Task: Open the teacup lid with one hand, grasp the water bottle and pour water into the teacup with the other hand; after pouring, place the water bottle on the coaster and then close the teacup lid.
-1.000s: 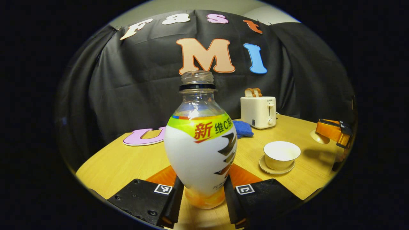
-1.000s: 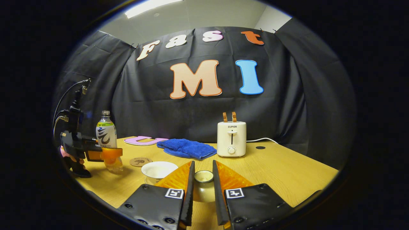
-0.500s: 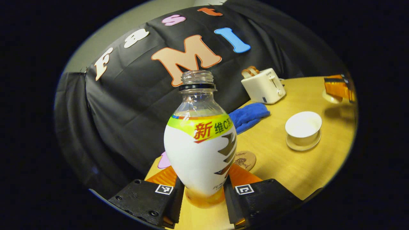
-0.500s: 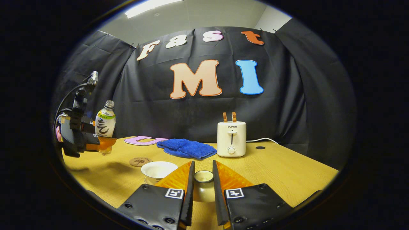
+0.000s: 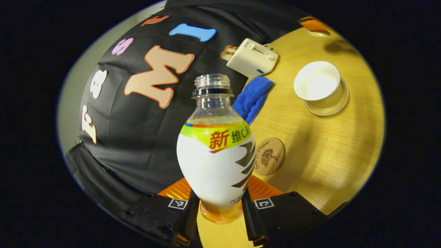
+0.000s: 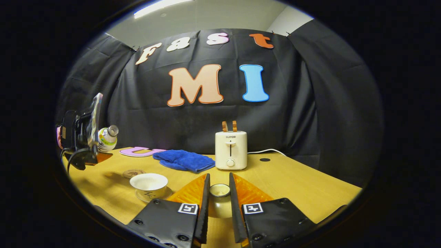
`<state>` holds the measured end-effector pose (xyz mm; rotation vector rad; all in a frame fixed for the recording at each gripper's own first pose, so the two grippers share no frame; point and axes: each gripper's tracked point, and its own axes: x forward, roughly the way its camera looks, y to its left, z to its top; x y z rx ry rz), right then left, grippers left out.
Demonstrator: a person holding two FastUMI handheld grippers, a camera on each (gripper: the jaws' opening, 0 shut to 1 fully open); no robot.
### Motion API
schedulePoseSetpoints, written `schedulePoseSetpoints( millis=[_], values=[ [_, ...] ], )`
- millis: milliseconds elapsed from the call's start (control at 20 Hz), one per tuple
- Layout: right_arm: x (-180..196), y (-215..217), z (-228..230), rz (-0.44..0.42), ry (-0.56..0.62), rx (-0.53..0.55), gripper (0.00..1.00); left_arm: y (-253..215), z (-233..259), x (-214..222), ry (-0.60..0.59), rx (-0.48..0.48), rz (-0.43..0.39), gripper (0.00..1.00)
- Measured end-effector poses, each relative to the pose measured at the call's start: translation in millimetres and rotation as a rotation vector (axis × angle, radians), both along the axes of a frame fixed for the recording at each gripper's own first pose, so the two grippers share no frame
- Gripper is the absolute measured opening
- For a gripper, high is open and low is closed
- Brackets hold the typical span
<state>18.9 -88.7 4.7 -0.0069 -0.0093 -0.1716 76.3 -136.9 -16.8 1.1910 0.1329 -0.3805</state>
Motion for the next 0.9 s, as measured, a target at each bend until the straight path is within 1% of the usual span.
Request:
schedulePoseSetpoints(
  millis=[150,450,700,900],
  values=[
    [-1.6,-10.9,0.4,-0.024,-0.001,-0.001,0.33,-10.8,-1.1,-0.6,-0.03,0.09,-0.036,0.54],
    [-1.4,-14.4,0.6,-0.032,-0.002,-0.001,0.33,-10.9,3.3,7.5,-0.076,0.287,-0.063,0.53],
    [-1.2,-14.6,0.8,-0.031,-0.003,-0.001,0.33,-22.3,16.4,6.6,-0.131,0.378,-0.105,0.53],
    [-0.1,-15.0,0.4,-0.031,-0.003,-0.001,0.33,-26.6,13.2,10.3,-0.144,0.478,-0.131,0.54]
  ],
)
